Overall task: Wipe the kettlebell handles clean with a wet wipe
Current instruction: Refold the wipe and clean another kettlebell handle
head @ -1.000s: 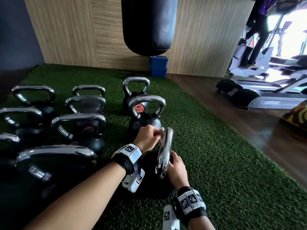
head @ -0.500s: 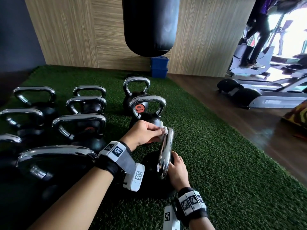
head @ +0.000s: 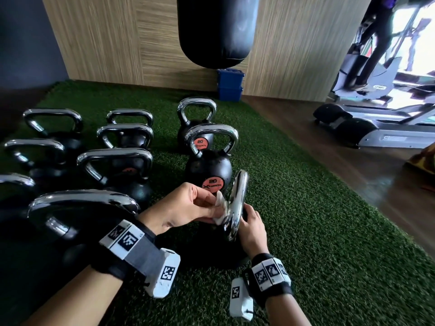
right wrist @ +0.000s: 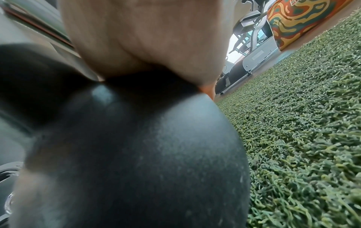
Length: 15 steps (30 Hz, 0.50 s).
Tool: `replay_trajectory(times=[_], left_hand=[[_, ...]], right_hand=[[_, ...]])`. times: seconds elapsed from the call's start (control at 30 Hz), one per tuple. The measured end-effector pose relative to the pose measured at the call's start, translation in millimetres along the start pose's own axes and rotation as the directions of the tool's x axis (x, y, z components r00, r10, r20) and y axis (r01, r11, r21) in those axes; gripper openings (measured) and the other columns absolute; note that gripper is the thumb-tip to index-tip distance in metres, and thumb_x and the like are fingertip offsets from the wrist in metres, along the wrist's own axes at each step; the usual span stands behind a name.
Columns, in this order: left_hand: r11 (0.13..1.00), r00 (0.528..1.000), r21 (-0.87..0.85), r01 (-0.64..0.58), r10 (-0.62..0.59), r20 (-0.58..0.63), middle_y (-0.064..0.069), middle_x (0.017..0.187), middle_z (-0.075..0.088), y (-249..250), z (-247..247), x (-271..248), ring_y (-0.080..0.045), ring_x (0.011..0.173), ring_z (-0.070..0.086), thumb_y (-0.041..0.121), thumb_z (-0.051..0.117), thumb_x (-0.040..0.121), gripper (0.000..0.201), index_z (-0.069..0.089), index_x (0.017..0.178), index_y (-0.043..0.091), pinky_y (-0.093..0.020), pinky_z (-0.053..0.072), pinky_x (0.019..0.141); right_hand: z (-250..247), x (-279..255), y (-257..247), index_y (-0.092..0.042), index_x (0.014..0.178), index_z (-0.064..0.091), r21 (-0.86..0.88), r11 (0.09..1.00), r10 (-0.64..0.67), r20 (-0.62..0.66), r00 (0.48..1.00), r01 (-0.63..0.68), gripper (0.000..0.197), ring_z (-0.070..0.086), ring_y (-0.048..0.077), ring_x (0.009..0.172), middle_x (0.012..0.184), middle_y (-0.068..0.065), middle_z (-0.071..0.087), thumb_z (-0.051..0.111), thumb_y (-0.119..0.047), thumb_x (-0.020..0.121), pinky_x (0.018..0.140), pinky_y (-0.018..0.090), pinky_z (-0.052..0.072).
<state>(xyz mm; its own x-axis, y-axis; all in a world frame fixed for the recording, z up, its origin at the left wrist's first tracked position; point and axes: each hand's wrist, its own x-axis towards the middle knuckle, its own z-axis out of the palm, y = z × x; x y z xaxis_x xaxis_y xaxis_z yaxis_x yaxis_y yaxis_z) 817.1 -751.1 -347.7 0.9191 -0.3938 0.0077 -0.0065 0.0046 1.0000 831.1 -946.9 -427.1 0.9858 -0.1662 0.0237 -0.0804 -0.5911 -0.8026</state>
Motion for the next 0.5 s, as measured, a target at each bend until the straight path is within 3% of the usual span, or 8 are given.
replay_trajectory(times=[0.13, 0.2, 0.3, 0.4, 0.5], left_hand=[[0.987, 0.996, 0.135, -0.089, 0.090, -0.002, -0.009, 0.089, 0.080, -4, 0, -13, -0.015, 0.082, 0.072, 0.014, 0.084, 0.075, 0.009, 0.082, 0.084, 0.015, -0.028, 0.059, 0.080], [0.956, 0.995, 0.275, -0.099, 0.089, 0.049, 0.000, 0.083, 0.080, -8, 0, -20, -0.006, 0.079, 0.069, 0.012, 0.086, 0.078, 0.013, 0.081, 0.075, 0.024, -0.023, 0.053, 0.077], [0.913, 0.990, 0.385, -0.136, 0.142, 0.013, 0.012, 0.078, 0.079, -16, 2, -30, 0.006, 0.073, 0.068, 0.013, 0.087, 0.081, 0.026, 0.080, 0.071, 0.037, -0.011, 0.047, 0.068], [0.913, 0.980, 0.382, -0.147, 0.188, -0.072, 0.008, 0.077, 0.079, -28, 7, -33, 0.001, 0.073, 0.071, 0.017, 0.087, 0.081, 0.015, 0.081, 0.073, 0.028, -0.017, 0.051, 0.064], [0.913, 0.970, 0.366, -0.178, 0.225, -0.088, 0.013, 0.086, 0.080, -43, 13, -35, 0.000, 0.084, 0.074, 0.007, 0.085, 0.080, 0.023, 0.084, 0.080, 0.030, -0.014, 0.054, 0.075]], right_hand=[[0, -1, 0, -0.018, 0.141, 0.053, 0.007, 1.000, -0.006, -0.001, 1.000, 0.006, 0.046, 0.052, 0.028, 0.126, 0.136, 0.013, 0.059, 0.056, -0.035, 0.099, 0.103, 0.035, 0.041], [-1, -2, -1, -0.019, 0.142, 0.053, 0.004, 1.000, -0.001, 0.002, 1.000, 0.001, 0.046, 0.052, 0.027, 0.127, 0.136, 0.013, 0.058, 0.055, -0.036, 0.099, 0.103, 0.035, 0.041], [-2, -3, -2, -0.019, 0.143, 0.052, 0.004, 1.000, -0.002, 0.005, 1.000, 0.002, 0.047, 0.052, 0.027, 0.127, 0.137, 0.013, 0.057, 0.055, -0.036, 0.099, 0.103, 0.035, 0.040], [-3, -3, -2, -0.017, 0.143, 0.051, -0.003, 1.000, -0.005, 0.015, 1.000, 0.005, 0.047, 0.051, 0.027, 0.128, 0.138, 0.013, 0.057, 0.055, -0.033, 0.099, 0.105, 0.035, 0.040], [-2, -3, -2, -0.016, 0.144, 0.050, -0.039, 0.999, -0.020, 0.004, 1.000, 0.020, 0.048, 0.049, 0.029, 0.130, 0.140, 0.015, 0.056, 0.054, -0.034, 0.100, 0.111, 0.039, 0.036]])
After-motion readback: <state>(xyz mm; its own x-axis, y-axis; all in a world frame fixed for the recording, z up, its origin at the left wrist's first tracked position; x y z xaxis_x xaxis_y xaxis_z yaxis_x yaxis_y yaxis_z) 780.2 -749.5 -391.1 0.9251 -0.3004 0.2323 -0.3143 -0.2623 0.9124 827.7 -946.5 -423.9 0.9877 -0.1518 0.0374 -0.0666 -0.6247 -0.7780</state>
